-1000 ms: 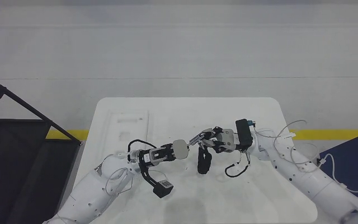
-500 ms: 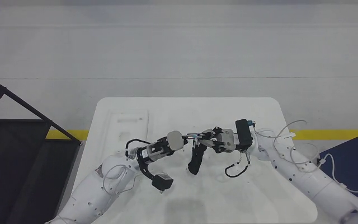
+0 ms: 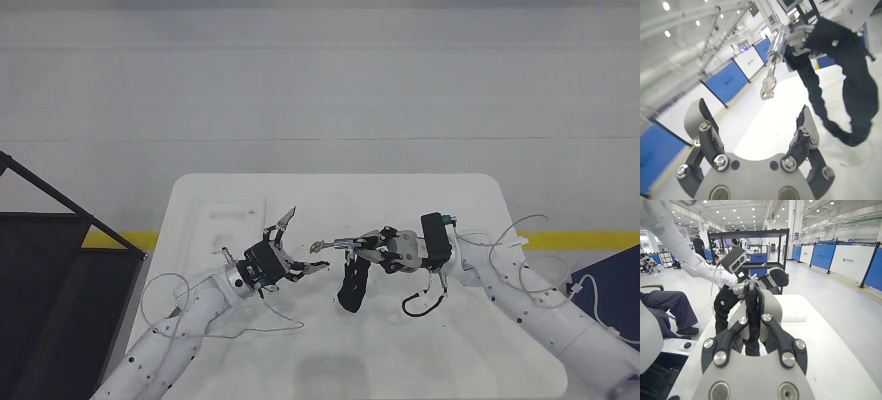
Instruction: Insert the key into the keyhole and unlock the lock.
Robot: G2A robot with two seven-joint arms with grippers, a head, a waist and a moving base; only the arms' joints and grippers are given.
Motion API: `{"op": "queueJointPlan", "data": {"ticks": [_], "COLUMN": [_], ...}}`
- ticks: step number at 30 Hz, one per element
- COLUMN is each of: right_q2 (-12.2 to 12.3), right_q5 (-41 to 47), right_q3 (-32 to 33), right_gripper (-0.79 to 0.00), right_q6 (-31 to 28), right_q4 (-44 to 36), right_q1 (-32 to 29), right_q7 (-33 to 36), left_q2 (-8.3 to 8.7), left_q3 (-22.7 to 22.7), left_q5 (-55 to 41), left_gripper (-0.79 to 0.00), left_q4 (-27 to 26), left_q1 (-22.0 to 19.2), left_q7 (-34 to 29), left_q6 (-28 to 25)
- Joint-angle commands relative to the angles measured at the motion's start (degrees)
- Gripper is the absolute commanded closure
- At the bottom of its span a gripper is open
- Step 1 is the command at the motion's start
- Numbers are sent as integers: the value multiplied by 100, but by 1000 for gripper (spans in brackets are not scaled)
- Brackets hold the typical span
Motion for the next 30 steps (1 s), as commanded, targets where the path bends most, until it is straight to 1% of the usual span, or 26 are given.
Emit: {"op": "queueJointPlan", "data": {"ticks": [1,3,4,6,7,9,14,18,20,22,25,30], "right_q2": [0,0,0,0,0,0,0,0,-6,-1,16,34], "right_q5": [0,0,0,0,0,0,0,0,27,21,58,36], "right_q3": [0,0,0,0,0,0,0,0,46,136,284,515], "right_gripper": [0,0,0,0,0,0,0,0,0,0,0,0], "right_q6": [0,0,0,0,0,0,0,0,151,245,214,134], "right_q4": [0,0,0,0,0,0,0,0,-92,-193,-249,-302], "right_q1": [0,0,0,0,0,0,0,0,-61,-100,-169,-267], "right_q7": [0,0,0,0,0,0,0,0,186,394,508,605], "left_q2": [32,59,75,108,121,139,135,117,105,100,122,217], "left_q3": [-204,-345,-426,-516,-559,-578,-546,-474,-423,-344,-246,-132], "left_q5": [-1065,-1795,-2033,-2274,-2323,-2376,-2559,-3139,-3720,-4653,-6137,-8011], "left_gripper": [-785,-785,-785,-785,-785,-785,-785,-785,-785,-785,-785,-785], "left_q4": [-9,12,2,-15,-48,-57,-55,49,144,288,392,446], "left_q1": [7,35,23,24,19,46,97,112,113,96,-43,-224], "left_q7": [-562,-1132,-1399,-1898,-2051,-2300,-2549,-2750,-2905,-3211,-3945,-5221], "left_q6": [-927,-1440,-1586,-1867,-1964,-2153,-2214,-2349,-2457,-2587,-2669,-2789]}}
